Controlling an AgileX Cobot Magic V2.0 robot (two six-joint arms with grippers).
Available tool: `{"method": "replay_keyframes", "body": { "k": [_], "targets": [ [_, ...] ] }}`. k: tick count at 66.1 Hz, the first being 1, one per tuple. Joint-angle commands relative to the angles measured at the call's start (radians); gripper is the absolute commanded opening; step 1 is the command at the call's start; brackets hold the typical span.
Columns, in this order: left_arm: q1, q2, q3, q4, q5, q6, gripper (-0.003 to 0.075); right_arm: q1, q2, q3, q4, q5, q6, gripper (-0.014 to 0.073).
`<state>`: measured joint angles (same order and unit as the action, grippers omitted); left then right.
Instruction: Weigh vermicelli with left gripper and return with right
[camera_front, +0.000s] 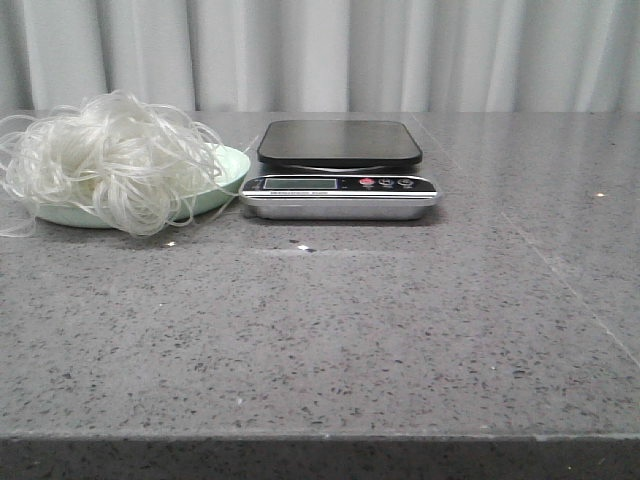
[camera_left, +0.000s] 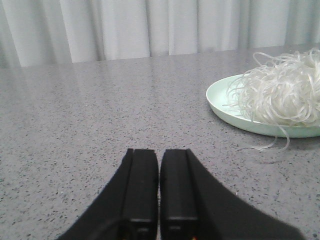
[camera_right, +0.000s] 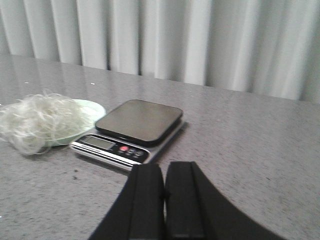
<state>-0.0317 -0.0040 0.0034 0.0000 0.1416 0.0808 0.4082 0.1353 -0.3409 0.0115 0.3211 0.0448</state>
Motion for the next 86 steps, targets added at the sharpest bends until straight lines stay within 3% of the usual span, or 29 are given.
{"method": "replay_keyframes", "body": {
  "k": [1, 16, 23, 36, 86],
  "targets": [
    [0.002, -0.022, 0.007, 0.000, -0.076, -0.007, 0.0144, -0.083, 0.006, 0.007, -0.012, -0.108, -0.008, 0.0179],
    [0.002, -0.022, 0.007, 0.000, -0.076, -0.007, 0.0144, -0.316, -0.016, 0.166, -0.012, -0.258, -0.008, 0.0179],
    [0.002, -0.022, 0.007, 0.000, -0.076, -0.007, 0.0144, -0.359, -0.078, 0.240, -0.012, -0.287, -0.008, 0.0179],
    [0.002, -0.019, 0.007, 0.000, -0.074, -0.007, 0.0144, -0.364, -0.158, 0.364, 0.025, -0.384, -0.008, 0.0179],
    [0.002, -0.019, 0.007, 0.000, -0.072, -0.007, 0.0144, -0.365, -0.162, 0.361, 0.025, -0.361, -0.008, 0.0179]
  ]
}}
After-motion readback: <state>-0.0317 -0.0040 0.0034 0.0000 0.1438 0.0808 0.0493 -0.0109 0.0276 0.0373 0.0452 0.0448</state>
